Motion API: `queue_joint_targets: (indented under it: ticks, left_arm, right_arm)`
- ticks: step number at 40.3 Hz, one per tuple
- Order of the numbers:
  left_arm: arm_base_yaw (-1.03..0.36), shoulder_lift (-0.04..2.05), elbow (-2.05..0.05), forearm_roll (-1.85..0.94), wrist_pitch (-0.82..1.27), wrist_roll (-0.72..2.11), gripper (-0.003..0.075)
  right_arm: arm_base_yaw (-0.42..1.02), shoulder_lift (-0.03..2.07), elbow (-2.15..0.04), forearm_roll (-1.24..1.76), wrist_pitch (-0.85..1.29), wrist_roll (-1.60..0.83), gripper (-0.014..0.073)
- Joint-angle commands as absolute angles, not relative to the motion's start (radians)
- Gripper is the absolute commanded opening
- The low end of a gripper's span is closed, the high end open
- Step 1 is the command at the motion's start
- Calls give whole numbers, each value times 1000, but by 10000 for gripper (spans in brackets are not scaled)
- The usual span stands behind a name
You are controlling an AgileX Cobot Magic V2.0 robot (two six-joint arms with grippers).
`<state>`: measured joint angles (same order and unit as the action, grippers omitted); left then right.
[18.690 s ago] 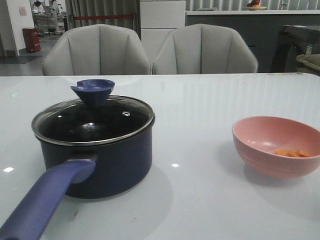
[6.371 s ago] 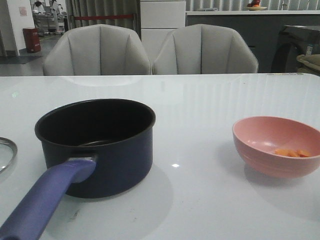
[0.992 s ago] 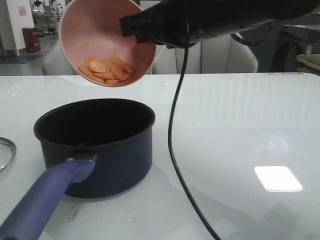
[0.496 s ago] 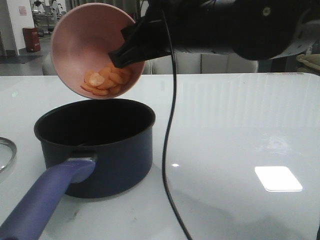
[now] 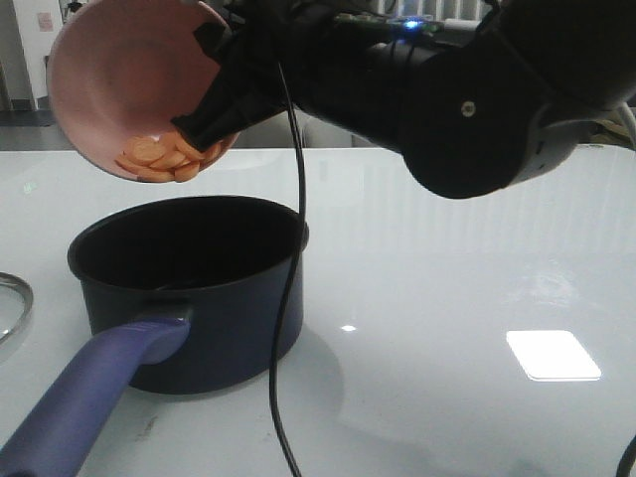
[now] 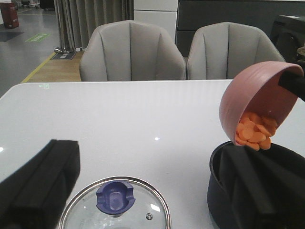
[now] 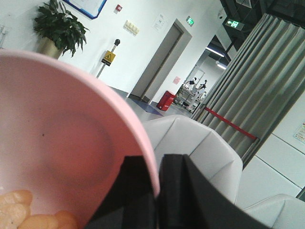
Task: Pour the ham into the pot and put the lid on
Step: 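Tilt the pink bowl to pour carrot slices into the saucepan, then carry the empty pink bowl back and set it on the table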
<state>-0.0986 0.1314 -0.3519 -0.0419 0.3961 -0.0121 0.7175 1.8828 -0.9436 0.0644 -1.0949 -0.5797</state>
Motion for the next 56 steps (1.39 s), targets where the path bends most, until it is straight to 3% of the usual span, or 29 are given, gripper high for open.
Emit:
queue_joint_targets:
  ticks: [1,25,56]
  left_arm:
    - [-106,142,-381,-46,323,-19,637]
    - [-106,142,-381,-46,325,-19,637]
    - [-106,142,-381,-47,329,-19,637]
  right_arm:
    - [719,1831,-967,68,-1301,-594,138]
    - [719,1727,-968,68,-1302,-720,138]
    - [718,1712,-970,152,-1300,-692,138]
